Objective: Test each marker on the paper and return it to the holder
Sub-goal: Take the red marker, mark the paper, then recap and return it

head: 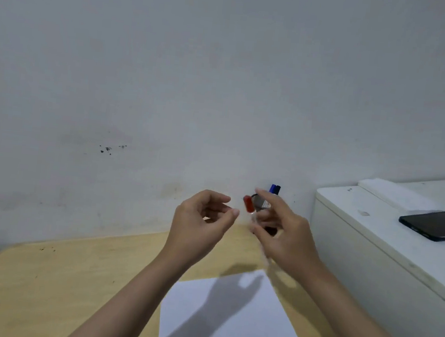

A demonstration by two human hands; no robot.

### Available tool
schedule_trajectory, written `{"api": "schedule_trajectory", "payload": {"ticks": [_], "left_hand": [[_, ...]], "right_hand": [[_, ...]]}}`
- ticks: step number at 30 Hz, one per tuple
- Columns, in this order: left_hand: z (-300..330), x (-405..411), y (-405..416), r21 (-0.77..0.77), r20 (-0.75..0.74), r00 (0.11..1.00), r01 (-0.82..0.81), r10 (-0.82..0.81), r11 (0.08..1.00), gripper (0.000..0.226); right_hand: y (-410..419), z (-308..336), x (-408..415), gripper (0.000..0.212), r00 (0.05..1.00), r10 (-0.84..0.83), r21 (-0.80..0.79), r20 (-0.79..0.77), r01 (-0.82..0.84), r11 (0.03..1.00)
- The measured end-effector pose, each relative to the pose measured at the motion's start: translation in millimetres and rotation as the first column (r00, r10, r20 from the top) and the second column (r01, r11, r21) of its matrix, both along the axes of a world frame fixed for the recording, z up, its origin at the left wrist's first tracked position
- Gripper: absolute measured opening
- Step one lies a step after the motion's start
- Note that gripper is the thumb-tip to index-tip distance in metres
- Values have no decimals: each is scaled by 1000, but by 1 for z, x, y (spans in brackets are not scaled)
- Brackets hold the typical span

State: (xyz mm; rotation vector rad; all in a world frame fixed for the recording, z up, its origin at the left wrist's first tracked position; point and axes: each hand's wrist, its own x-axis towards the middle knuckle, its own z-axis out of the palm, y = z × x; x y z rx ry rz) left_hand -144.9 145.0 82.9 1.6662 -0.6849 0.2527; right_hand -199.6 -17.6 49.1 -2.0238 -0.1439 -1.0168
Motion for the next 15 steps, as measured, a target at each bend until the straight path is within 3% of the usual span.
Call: {"api": "schedule_trajectory", "payload": {"ticks": [4,9,15], "left_hand": [[-14,41,-41,119,7,999,-45,44,992,14],[-45,101,-102,327,40,996,-84,75,941,34],[-79,147,-149,458,122,988,-141,95,878,44]], "right_hand": [[-58,16,24,54,987,-137,191,83,120,974],[-116,27,76,45,946,-312,283,86,277,918],[-143,-6,138,40,925,-356,215,-130,377,901]]}}
